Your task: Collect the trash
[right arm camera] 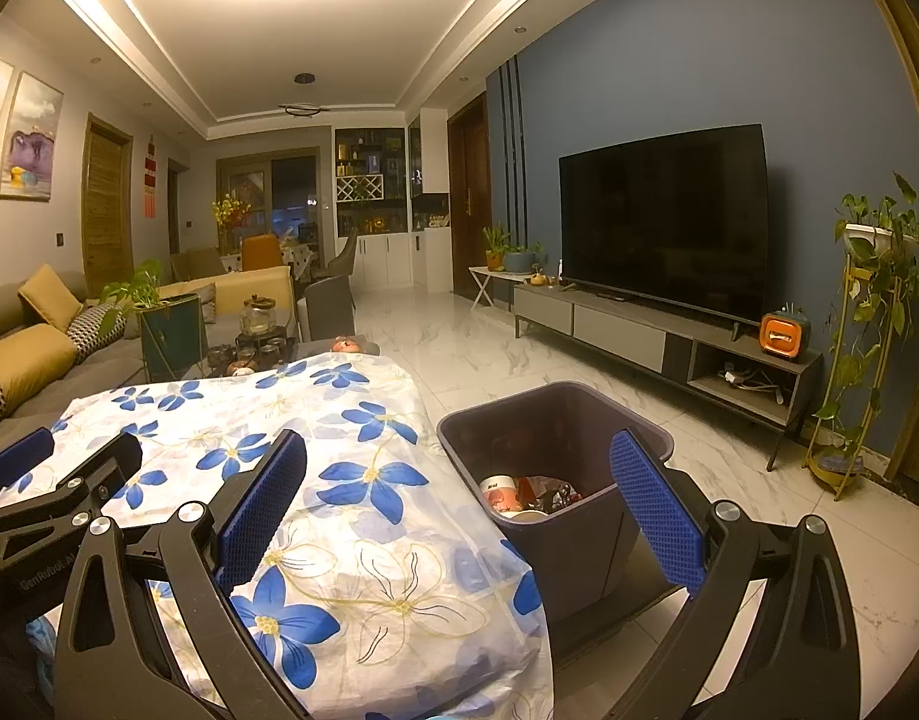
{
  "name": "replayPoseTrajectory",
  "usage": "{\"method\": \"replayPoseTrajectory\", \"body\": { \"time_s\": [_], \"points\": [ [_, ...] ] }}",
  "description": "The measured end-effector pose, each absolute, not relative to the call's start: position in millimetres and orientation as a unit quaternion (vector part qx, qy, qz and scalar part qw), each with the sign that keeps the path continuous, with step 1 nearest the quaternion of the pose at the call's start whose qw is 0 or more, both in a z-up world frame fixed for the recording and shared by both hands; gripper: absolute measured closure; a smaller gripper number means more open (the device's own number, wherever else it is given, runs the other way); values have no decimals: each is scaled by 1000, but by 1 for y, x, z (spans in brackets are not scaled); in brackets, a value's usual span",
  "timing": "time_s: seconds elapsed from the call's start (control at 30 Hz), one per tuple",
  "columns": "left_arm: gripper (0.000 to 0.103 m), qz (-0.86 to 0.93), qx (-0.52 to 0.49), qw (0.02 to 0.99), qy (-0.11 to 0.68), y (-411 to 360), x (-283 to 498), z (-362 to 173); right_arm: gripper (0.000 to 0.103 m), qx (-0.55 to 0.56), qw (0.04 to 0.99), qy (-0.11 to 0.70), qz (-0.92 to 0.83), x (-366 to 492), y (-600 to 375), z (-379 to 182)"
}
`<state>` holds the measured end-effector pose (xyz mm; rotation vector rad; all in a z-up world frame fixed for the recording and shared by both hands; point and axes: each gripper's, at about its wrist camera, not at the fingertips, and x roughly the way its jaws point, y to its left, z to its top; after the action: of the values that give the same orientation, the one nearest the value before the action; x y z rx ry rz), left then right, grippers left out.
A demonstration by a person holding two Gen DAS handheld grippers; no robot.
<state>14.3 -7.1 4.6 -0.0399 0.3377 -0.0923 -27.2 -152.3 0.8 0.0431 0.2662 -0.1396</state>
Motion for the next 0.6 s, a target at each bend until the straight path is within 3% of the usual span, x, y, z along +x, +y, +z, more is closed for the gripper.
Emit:
{"method": "replayPoseTrajectory", "body": {
  "time_s": [0.6],
  "points": [
    [14, -45, -19, 984, 170, -9, 14, 1, 6, 22, 989, 132, -70, -28, -153, 1]
  ]
}}
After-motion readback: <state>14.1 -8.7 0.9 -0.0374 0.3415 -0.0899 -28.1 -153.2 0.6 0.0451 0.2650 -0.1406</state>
